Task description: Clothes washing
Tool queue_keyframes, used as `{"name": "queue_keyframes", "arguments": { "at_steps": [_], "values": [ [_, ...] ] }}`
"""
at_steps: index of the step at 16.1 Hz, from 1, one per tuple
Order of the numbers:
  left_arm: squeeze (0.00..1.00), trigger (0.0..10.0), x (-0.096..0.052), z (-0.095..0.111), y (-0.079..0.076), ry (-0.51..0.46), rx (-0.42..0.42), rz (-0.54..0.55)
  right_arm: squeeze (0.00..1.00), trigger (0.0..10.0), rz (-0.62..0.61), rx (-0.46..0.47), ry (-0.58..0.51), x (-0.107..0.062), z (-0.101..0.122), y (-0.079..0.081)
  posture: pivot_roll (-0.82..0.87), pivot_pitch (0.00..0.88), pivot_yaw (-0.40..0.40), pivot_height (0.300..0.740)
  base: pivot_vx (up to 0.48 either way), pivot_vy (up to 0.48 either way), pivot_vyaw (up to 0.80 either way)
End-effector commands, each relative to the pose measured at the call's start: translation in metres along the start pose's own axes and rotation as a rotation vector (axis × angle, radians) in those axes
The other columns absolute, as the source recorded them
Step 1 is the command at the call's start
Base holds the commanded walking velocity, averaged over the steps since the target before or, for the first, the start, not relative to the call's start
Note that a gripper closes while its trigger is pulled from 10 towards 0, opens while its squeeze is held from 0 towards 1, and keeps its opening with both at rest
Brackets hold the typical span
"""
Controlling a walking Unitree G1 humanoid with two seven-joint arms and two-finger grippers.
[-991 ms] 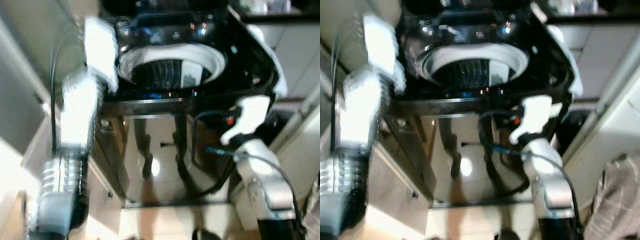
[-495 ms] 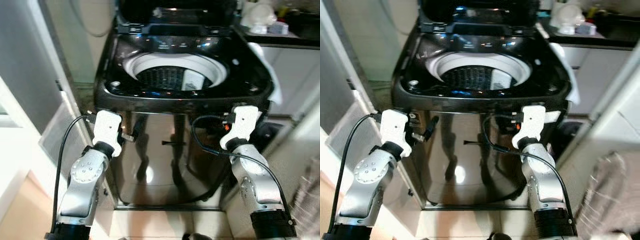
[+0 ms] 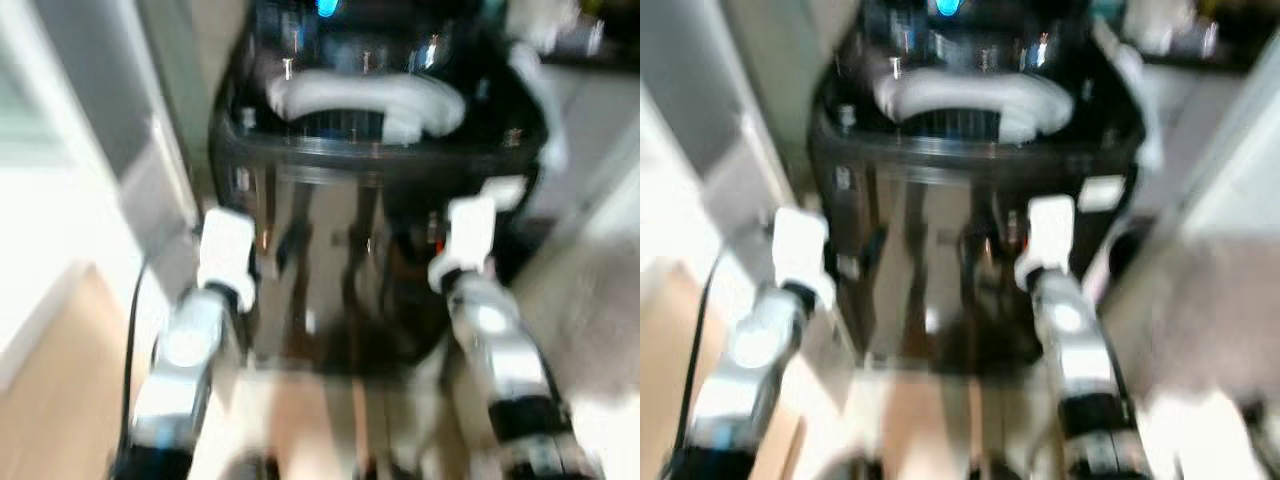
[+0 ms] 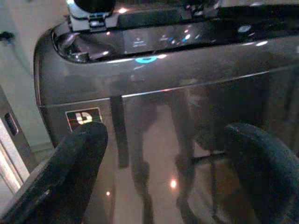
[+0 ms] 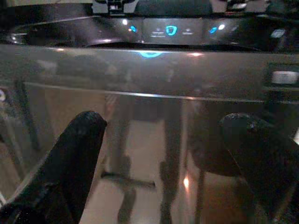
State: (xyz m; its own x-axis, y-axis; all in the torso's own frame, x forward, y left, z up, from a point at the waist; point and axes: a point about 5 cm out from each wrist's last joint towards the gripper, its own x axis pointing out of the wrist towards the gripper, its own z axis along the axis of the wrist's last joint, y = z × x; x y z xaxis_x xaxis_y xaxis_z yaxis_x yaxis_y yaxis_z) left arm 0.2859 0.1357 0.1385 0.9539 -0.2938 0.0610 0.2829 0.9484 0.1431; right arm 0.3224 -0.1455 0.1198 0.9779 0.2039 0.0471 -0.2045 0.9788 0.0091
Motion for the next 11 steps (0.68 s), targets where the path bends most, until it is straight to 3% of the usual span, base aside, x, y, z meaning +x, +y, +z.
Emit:
{"name": "queue_keyframes", "arguments": {
  "at_steps": [1, 4, 8, 11],
  "values": [
    [0.0, 10.0, 0.001, 0.001, 0.002, 0.001, 0.005, 0.005, 0.0, 10.0, 0.009, -0.004, -0.007, 0.001, 0.0, 0.001, -0.1, 0.0, -0.014, 0.74, -0.349, 0.0, 0.0],
    [0.0, 10.0, 0.0, -0.001, 0.002, 0.005, 0.004, 0.004, 0.0, 10.0, 0.01, -0.023, -0.011, 0.001, -0.001, 0.001, -0.1, 0.0, -0.009, 0.74, -0.201, 0.0, 0.0],
    [0.0, 10.0, 0.0, -0.005, 0.006, 0.014, 0.029, 0.022, 0.0, 10.0, 0.028, -0.063, -0.053, 0.0, 0.004, 0.003, -0.11, 0.0, -0.004, 0.74, 0.0, 0.0, -0.59],
    [0.0, 10.0, 0.001, -0.008, 0.003, 0.022, 0.034, 0.007, 0.0, 10.0, -0.026, -0.099, -0.128, -0.001, 0.015, -0.004, -0.11, 0.0, -0.001, 0.74, 0.0, 0.0, -0.58]
  ]
}}
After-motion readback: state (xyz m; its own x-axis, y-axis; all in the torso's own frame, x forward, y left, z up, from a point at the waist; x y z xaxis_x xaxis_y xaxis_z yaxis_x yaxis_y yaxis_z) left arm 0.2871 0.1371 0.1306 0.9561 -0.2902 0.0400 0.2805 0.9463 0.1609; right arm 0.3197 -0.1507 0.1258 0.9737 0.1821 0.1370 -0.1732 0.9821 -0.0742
